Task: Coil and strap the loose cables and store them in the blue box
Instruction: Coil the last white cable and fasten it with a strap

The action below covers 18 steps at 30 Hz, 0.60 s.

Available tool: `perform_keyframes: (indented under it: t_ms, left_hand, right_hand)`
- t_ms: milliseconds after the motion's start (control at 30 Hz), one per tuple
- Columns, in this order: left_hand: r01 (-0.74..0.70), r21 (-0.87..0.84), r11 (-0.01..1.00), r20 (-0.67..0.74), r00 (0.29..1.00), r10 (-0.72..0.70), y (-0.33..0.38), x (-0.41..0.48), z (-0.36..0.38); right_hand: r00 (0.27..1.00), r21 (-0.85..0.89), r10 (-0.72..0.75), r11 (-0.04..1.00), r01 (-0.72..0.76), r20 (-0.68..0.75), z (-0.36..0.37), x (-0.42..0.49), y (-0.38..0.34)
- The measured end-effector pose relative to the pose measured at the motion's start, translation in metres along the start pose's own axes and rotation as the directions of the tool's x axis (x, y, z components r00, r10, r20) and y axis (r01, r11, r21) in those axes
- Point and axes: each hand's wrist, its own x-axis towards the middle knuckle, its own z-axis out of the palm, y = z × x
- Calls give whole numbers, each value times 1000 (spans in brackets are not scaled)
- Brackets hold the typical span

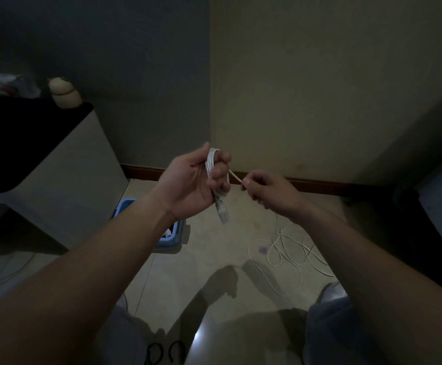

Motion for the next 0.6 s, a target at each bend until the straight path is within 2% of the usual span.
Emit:
perform_keyframes:
  t_ms: [67,200,333,433,500,533,600]
  left_hand:
    - [-69,-21,997,-51,996,68,2,1,-1]
    - [-184,-36,982,-182,968,174,0,6,-5]
    - [-251,210,945,-338,888,311,0,15,-14]
    - [-172,452,875,-368,858,358,-1,18,-15]
    - [-113,624,773,-321,865,385,-10,17,-12]
    - [-86,725,684,-285,866,411,-15,17,-11]
    - [-4,918,396,-200,858,474,-25,17,-13]
  right_hand:
    - [1000,-21,16,1000,-16,12,3,0,-1]
    - [997,-114,-39,992,46,66,7,-2,-9]
    - [977,-136,-62,987,90,202,13,-10,-23]
    - [984,-76,-75,993,88,159,15,-14,-30]
    - [982,0,-62,998,63,180,13,-16,-34]
    - [976,32,-59,998,53,209,12,-17,-36]
    - [964,71,-72,996,56,256,11,-20,-37]
